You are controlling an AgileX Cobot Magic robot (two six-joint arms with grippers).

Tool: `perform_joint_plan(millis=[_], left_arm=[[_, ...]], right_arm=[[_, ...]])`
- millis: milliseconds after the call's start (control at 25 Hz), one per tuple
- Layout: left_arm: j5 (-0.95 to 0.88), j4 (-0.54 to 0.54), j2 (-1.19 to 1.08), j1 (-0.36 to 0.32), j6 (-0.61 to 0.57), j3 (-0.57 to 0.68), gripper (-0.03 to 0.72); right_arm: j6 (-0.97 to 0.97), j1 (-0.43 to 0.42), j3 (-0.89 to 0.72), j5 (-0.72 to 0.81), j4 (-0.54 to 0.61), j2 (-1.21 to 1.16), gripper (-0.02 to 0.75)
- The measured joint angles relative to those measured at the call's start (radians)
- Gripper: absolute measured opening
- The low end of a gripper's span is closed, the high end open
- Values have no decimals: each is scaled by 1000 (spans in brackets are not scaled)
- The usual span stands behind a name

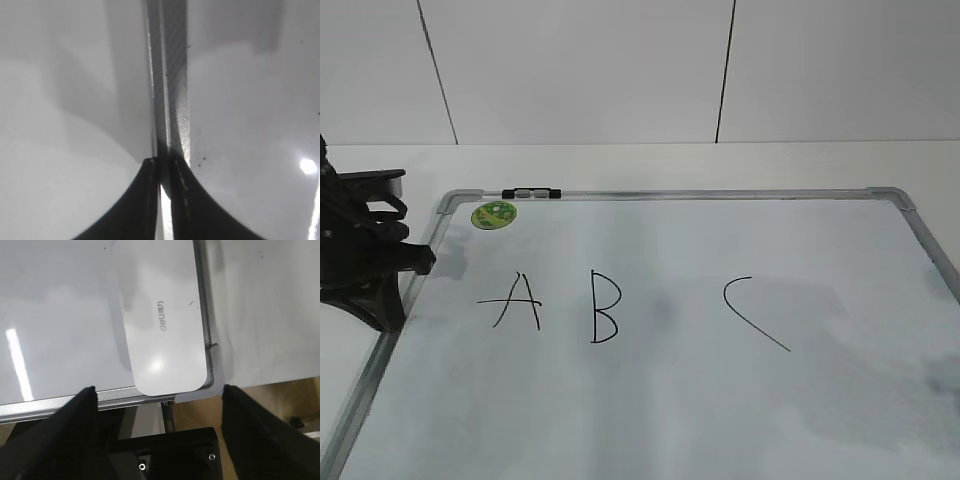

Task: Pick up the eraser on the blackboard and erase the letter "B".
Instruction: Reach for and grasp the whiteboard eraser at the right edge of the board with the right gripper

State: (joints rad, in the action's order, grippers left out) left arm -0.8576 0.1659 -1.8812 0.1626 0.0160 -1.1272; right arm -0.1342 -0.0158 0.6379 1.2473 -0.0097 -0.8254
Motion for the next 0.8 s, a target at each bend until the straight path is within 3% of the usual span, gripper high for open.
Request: perform_joint_plan(millis=[440,800], left_arm=[[0,0,0,0,0,0,32],[0,0,0,0,0,0,32]], right_arm=[[57,0,-107,-232,-28,0,592],[74,0,-140,-322,-28,-15,592]])
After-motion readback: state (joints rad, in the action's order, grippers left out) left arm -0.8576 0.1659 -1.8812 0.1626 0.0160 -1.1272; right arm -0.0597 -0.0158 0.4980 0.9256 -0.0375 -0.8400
